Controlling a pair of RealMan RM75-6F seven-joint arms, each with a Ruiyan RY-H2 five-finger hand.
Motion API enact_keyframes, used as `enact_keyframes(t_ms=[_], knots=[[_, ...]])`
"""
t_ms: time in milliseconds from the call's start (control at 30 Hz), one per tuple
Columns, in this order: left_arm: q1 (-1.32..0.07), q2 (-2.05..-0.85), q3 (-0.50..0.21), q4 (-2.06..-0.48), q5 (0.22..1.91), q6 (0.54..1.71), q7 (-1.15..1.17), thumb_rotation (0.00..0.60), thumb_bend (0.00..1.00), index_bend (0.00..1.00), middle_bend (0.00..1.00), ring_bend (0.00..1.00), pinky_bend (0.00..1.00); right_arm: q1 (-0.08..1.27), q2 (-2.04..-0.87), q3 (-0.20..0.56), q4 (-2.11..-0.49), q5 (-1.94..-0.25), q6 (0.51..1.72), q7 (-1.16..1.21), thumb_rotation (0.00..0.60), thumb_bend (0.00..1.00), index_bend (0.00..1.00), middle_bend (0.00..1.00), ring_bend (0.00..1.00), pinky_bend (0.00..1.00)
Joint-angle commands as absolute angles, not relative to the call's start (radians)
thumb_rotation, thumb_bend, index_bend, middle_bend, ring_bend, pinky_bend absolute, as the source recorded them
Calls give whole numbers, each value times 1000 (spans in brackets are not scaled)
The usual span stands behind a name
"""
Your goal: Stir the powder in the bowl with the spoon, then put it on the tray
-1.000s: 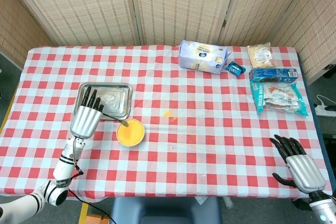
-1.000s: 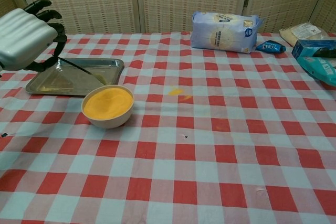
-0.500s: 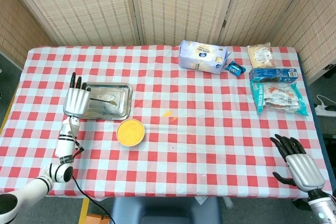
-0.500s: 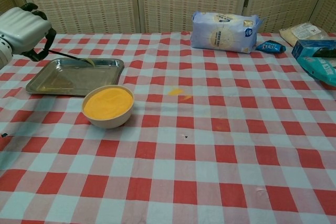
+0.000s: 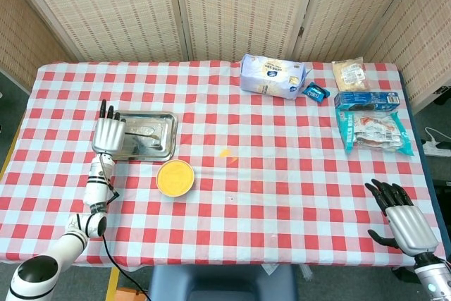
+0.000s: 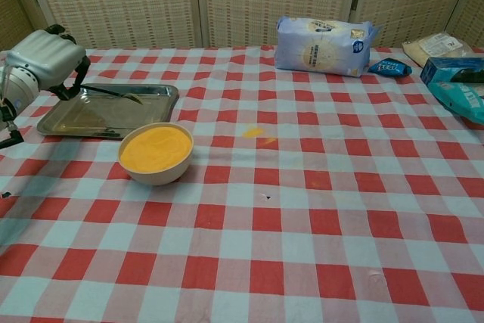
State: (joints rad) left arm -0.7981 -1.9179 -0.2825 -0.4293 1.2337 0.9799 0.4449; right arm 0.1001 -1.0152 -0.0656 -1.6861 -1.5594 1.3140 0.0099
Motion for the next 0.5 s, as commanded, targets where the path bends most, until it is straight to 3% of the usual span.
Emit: enact_keyframes(t_ms=[33,200,267,400,500], knots=[[-798,-1925,-275,-419,1237,979,428,600,617,343,328,145,27,100,-1017,-67,-1687,-1562,1315,9,600,147,0,0,0,0],[-799,-1926,-287,-413,1218,971,443,600,521,90,279,125,27,100,-1018,-67,-1688,-1563,1314,4,600,147,0,0,0,0],[-798,-1921,-290,-422,1213,973,444,600,497,38,263,118,27,99,-1018,-67,-1688,-1564,1316,4,600,146,0,0,0,0],[-775,-1879,-289,-511,1214,987,391,600,471,0,175,81,28,98,-1015,-68,-1690,-1566,1319,8,600,147,0,0,0,0],[-723,-1779,-287,-713,1213,1003,322,600,438,0,58,12,28,96,-1010,-70,-1691,-1575,1328,15,600,147,0,0,0,0]])
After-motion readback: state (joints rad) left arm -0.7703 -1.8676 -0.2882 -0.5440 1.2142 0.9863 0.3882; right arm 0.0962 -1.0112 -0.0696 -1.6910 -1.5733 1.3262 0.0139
